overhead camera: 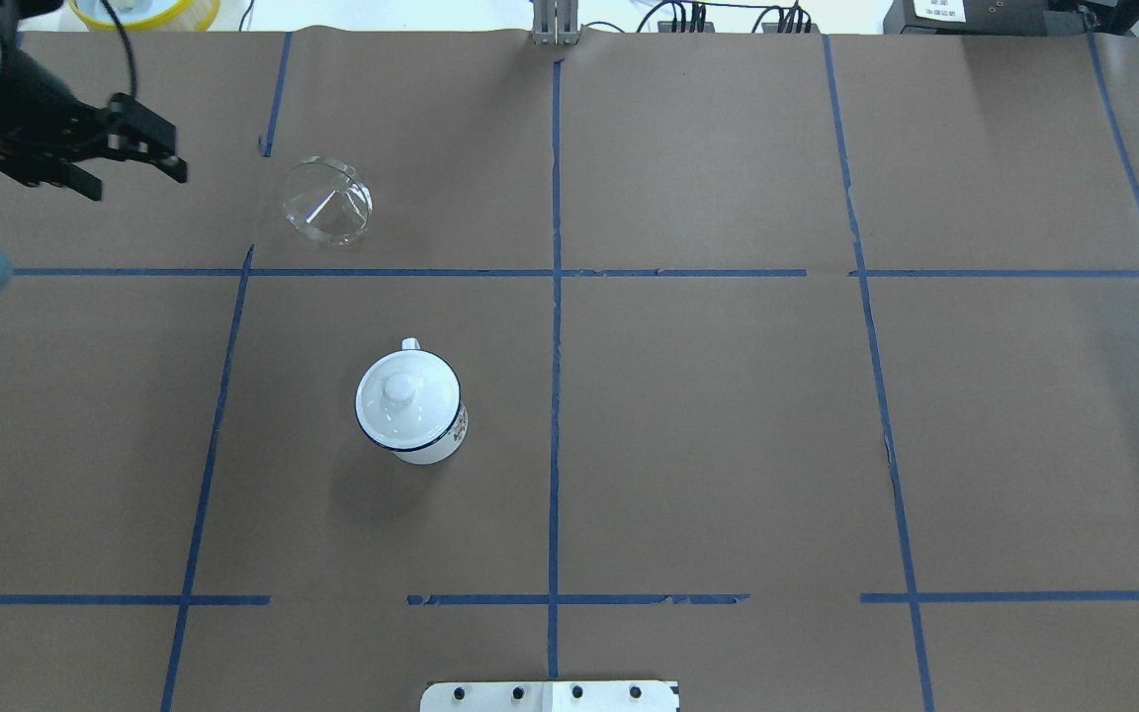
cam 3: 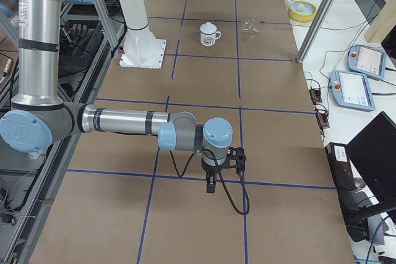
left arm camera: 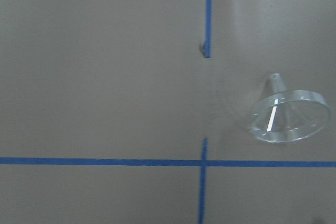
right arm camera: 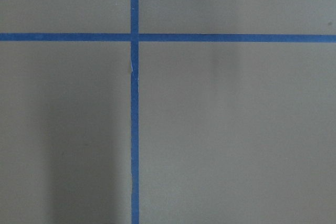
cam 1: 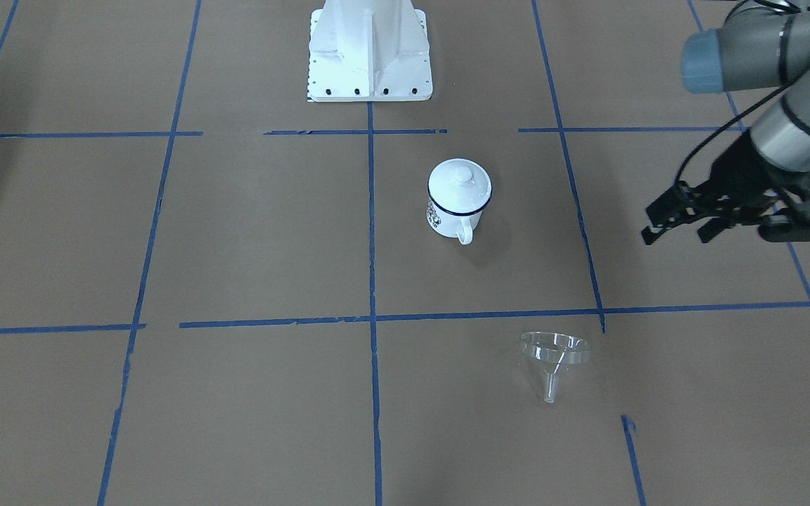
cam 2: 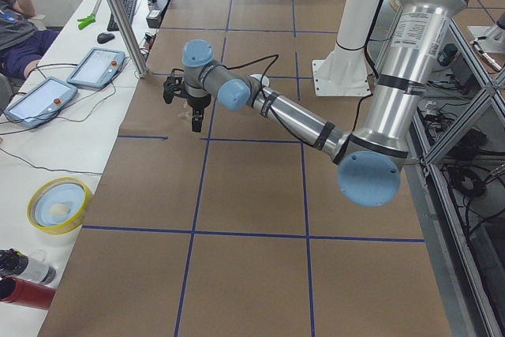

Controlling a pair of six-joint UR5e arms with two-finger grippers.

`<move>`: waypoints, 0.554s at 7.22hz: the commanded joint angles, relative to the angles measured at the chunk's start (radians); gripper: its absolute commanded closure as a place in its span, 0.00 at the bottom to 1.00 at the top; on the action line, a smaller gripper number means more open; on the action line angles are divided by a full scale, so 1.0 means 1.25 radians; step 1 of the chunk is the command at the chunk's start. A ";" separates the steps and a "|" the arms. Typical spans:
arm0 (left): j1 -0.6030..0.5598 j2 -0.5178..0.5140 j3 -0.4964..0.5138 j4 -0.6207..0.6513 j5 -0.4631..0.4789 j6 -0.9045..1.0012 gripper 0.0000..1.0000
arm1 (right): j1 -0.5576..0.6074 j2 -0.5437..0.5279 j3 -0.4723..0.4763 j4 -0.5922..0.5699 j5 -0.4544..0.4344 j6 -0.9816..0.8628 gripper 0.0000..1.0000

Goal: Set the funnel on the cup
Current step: 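Reach the left gripper over the white lid on the mug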

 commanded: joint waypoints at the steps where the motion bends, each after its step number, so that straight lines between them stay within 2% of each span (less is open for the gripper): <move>1: 0.114 -0.103 -0.022 0.115 0.031 -0.153 0.00 | 0.000 0.000 0.000 0.000 0.000 0.000 0.00; 2: 0.173 -0.112 -0.066 0.157 0.095 -0.207 0.00 | 0.000 0.000 -0.001 0.000 0.000 0.000 0.00; 4: 0.268 -0.119 -0.095 0.166 0.155 -0.338 0.00 | 0.000 0.000 0.000 0.000 0.000 0.000 0.00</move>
